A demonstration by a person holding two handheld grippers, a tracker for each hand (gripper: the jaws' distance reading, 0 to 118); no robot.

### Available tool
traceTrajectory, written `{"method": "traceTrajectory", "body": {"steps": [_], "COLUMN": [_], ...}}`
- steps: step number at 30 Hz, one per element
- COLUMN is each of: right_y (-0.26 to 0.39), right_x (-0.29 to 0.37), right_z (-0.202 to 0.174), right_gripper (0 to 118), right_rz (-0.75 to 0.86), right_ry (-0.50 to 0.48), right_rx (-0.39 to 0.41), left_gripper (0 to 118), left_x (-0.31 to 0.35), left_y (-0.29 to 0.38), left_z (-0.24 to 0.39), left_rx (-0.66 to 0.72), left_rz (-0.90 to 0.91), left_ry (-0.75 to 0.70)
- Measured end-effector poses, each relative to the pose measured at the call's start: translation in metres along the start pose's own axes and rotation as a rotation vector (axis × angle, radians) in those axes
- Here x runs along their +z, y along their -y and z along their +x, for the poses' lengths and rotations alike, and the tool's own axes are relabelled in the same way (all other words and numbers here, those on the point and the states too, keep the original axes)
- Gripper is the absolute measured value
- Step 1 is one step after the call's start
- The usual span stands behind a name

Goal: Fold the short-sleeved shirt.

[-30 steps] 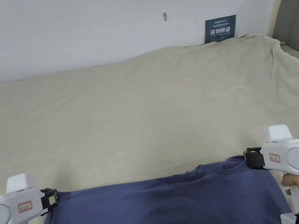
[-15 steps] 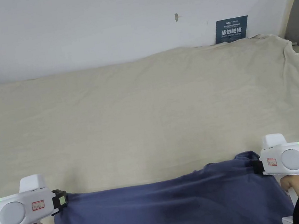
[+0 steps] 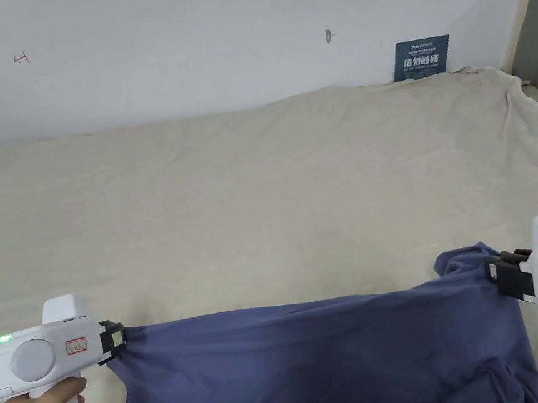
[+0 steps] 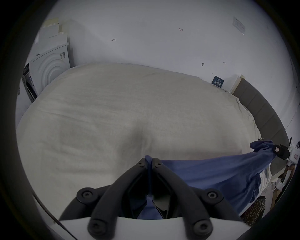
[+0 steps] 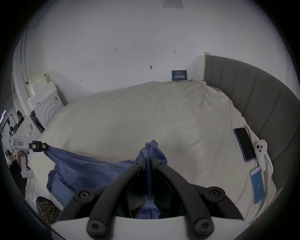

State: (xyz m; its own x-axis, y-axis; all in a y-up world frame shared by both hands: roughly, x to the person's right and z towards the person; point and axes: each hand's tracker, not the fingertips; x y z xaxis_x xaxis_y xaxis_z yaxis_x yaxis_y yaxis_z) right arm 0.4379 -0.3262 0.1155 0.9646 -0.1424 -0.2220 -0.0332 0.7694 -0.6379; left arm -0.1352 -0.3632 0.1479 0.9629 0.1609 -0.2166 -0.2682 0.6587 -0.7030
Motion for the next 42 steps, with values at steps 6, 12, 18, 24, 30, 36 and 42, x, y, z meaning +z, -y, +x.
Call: {"method": "traceTrajectory", "body": {"steps": [6, 12, 18, 24, 30, 36, 42], "right_y": [0.048, 0.104, 0.152, 0.185, 0.193, 0.169, 0.103], "right_x": [0.040, 0.054, 0.045, 0.028, 0.023, 0.045, 0.083], "right_z": [0.003, 0.003, 0.012, 0.017, 0.013, 0.004, -0.028], "right_gripper": [4, 4, 4, 4, 4, 60, 80], "right_rz": [-0.011, -0.064, -0.128, -0.175, -0.187, -0.172, 0.071], "right_ry": [-0.022, -0.001, 0.050, 0.122, 0.150, 0.114, 0.103], "right_rx": [-0.029, -0.063, -0.114, -0.147, -0.174, -0.172, -0.035], "left_gripper": [1, 1, 1, 1, 1, 83, 98], "left_x": [0.034, 0.050, 0.036, 0.028, 0.024, 0.041, 0.088], "left_y": [0.043, 0.097, 0.142, 0.168, 0.179, 0.166, 0.118], "left_z": [-0.007, -0.011, -0.028, -0.029, -0.034, -0.025, 0.000], "left_rx": [-0.020, -0.031, -0.054, -0.039, -0.023, 0.042, 0.054], "left_rz": [-0.011, -0.041, -0.097, -0.126, -0.139, -0.135, 0.078], "left_ry": [-0.005, -0.032, -0.059, -0.069, -0.085, -0.080, -0.034]}}
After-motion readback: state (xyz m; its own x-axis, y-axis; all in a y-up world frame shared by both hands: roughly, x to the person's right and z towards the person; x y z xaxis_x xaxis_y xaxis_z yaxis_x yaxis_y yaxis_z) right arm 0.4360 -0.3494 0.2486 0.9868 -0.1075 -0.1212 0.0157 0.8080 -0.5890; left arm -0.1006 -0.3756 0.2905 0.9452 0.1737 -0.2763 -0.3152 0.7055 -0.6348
